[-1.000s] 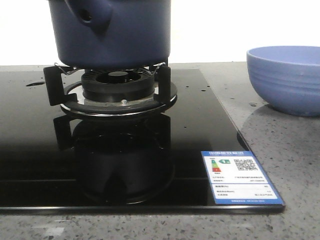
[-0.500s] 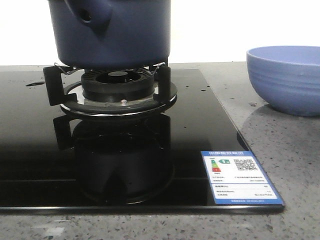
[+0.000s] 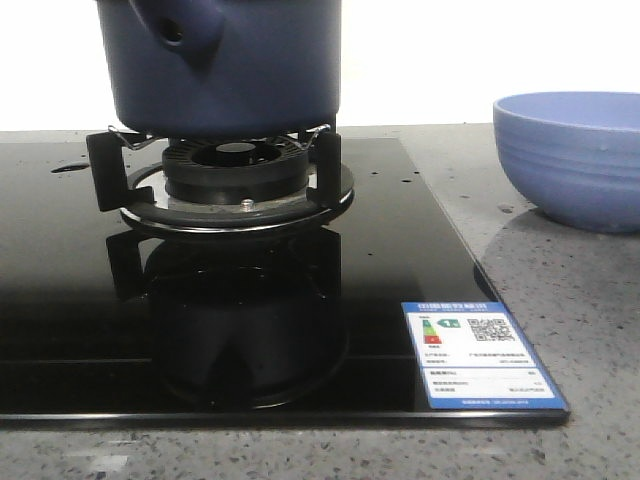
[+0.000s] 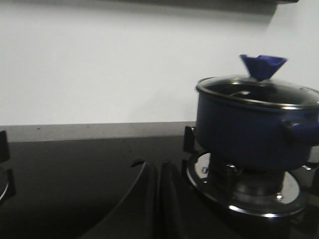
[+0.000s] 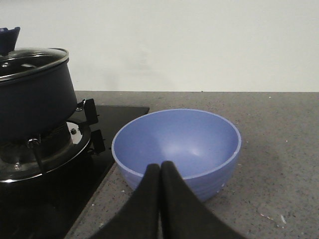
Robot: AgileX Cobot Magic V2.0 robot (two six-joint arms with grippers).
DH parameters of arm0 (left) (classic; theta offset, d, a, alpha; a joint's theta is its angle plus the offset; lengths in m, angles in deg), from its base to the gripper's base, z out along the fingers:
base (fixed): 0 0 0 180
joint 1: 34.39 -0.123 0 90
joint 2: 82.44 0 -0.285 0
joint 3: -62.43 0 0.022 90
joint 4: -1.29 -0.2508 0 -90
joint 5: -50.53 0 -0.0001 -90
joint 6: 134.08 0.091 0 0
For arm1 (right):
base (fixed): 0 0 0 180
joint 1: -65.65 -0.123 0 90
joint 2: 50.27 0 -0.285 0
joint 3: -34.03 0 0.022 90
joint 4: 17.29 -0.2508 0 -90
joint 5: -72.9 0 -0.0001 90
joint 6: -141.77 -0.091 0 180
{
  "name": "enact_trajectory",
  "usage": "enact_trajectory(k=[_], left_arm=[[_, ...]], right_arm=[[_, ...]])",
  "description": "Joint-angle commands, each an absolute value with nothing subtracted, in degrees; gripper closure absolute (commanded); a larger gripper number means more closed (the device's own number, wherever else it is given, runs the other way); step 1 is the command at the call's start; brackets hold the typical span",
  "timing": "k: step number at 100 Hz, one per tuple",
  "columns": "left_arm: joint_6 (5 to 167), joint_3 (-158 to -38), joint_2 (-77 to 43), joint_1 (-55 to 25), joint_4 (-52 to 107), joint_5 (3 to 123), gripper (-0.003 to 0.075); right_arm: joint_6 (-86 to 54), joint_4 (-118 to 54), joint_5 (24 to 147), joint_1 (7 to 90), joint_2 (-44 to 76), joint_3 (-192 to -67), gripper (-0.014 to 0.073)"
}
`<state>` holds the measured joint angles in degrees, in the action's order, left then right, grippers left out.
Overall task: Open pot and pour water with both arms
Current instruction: 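Release the lid knob and withdraw both grippers upward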
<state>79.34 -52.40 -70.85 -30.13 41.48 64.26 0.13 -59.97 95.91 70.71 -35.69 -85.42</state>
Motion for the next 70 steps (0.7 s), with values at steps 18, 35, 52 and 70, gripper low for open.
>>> enact_trajectory(k=[18,35,52,70], left_arm=[[43.4,-45.3,-71.4,-30.4,4.5,52.7,0.0741],[42.4,-39.3,-76.7,-30.4,3.7,52.6,0.0741],[42.6,-38.4,-76.5,-30.4,4.5,53.9,0.0741],[42.6,-38.5,-76.5,-29.4,4.9,54.1,0.0741]], right_arm=[[0.6,-61.4,92.1,71.0,-35.2,-86.8,0.0655],[0.6,-61.4,92.1,71.0,-35.2,-86.8,0.0655],[0.6,-61.4,92.0,71.0,-35.2,-86.8,0.0655],[0.6,-61.4,91.9,71.0,-35.2,-86.8,0.0655]])
